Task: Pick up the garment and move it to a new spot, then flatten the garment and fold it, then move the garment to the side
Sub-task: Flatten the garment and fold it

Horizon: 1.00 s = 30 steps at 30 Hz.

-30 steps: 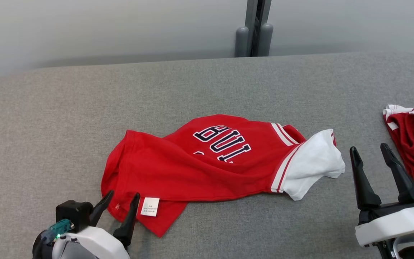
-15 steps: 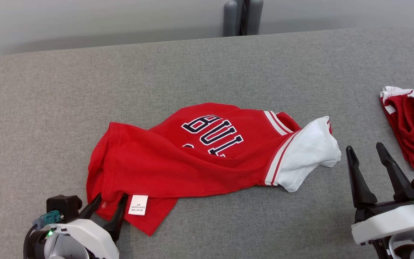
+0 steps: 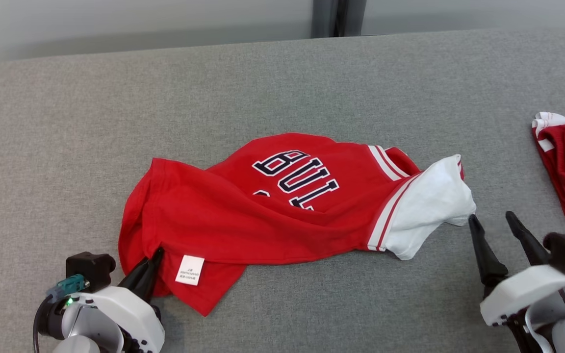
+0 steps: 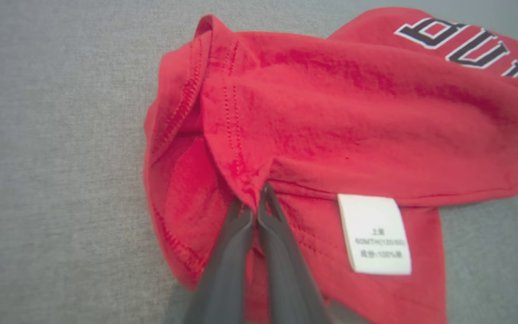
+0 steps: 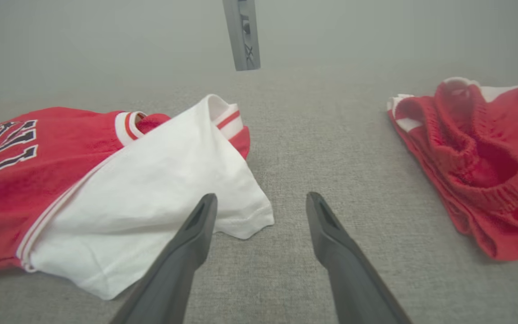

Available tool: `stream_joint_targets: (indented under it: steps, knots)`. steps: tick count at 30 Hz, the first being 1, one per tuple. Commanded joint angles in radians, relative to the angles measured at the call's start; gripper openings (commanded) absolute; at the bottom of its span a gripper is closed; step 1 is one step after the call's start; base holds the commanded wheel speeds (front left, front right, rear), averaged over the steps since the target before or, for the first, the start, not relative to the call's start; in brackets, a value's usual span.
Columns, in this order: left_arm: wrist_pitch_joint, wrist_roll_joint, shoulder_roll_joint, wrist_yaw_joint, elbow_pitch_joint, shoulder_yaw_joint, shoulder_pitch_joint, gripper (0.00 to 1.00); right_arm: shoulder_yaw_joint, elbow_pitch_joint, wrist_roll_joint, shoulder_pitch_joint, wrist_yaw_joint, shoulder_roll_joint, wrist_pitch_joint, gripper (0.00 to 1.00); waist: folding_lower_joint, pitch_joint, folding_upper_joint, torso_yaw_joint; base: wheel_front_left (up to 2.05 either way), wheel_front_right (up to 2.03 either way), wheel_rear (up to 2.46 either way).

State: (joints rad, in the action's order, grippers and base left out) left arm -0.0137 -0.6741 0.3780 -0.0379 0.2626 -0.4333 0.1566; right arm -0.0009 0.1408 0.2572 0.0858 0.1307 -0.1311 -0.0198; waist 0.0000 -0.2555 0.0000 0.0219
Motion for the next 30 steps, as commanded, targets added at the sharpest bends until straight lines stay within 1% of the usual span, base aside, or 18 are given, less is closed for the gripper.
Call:
stream_joint_targets:
  steps: [1, 5, 8, 9, 10, 11, 15, 18, 20, 25, 28, 30]
  knots:
    - [0.000, 0.007, 0.009, -0.005, -0.009, 0.002, 0.026, 0.00, 0.019, 0.061, 0.018, 0.050, 0.000, -0.019, 0.014, 1.00, 0.0000, -0.008, 0.0000, -0.005, 0.00, 0.00, 0.00]
    - [-0.005, 0.017, 0.014, -0.006, -0.024, -0.007, 0.031, 0.00, 0.091, 0.202, 0.046, 0.135, 0.000, -0.055, 0.040, 1.00, 0.0000, -0.020, 0.0000, -0.016, 0.00, 0.00, 0.00]
    - [-0.005, 0.021, 0.018, -0.008, -0.036, -0.008, 0.037, 0.00, 0.139, 0.287, 0.081, 0.185, 0.000, -0.068, 0.059, 1.00, 0.0000, -0.025, 0.0000, -0.023, 0.00, 0.00, 0.00]
    - [-0.006, 0.024, 0.019, -0.011, -0.043, -0.010, 0.038, 0.00, 0.168, 0.334, 0.103, 0.208, 0.000, -0.077, 0.067, 0.96, 0.0000, -0.027, 0.0000, -0.027, 0.00, 0.00, 0.00]
    - [-0.003, 0.026, 0.020, -0.014, -0.046, -0.010, 0.039, 0.00, 0.180, 0.353, 0.115, 0.217, 0.000, -0.081, 0.073, 0.42, 0.0000, -0.027, 0.0000, -0.029, 0.00, 0.00, 0.00]
    - [0.001, 0.026, 0.021, -0.018, -0.051, -0.011, 0.039, 0.00, 0.197, 0.384, 0.138, 0.228, 0.000, -0.087, 0.093, 0.00, 0.0000, -0.027, 0.0000, -0.031, 0.00, 0.00, 0.00]
    - [0.014, 0.033, 0.023, -0.026, -0.065, -0.009, 0.035, 0.00, 0.215, 0.402, 0.169, 0.225, 0.000, -0.102, 0.151, 0.00, 0.0000, -0.017, 0.0000, -0.034, 0.00, 0.00, 0.00]
    - [0.025, 0.035, 0.026, -0.033, -0.077, -0.004, 0.032, 0.00, 0.211, 0.385, 0.177, 0.212, 0.000, -0.108, 0.183, 0.00, 0.0000, -0.007, 0.0000, -0.035, 0.00, 0.00, 0.00]
    - [0.032, 0.039, 0.033, -0.037, -0.095, 0.001, 0.025, 0.00, 0.197, 0.348, 0.181, 0.199, 0.000, -0.113, 0.212, 0.00, 0.0000, 0.005, 0.0000, -0.034, 0.00, 0.00, 0.00]
    - [0.034, 0.045, 0.063, -0.064, -0.172, 0.024, 0.007, 0.00, 0.139, 0.188, 0.172, 0.146, 0.000, -0.105, 0.234, 0.00, 0.0000, 0.044, 0.0000, -0.021, 0.00, 0.00, 0.00]
    - [0.028, 0.047, 0.086, -0.081, -0.235, 0.043, 0.000, 0.00, 0.106, 0.059, 0.206, 0.122, 0.000, -0.085, 0.223, 0.00, 0.0000, 0.072, 0.0000, -0.013, 0.00, 0.00, 0.00]
    - [0.024, 0.054, 0.104, -0.092, -0.276, 0.054, 0.003, 0.00, 0.082, -0.023, 0.217, 0.111, 0.000, -0.084, 0.213, 0.00, 0.0000, 0.091, 0.0000, -0.011, 0.00, 0.00, 0.00]
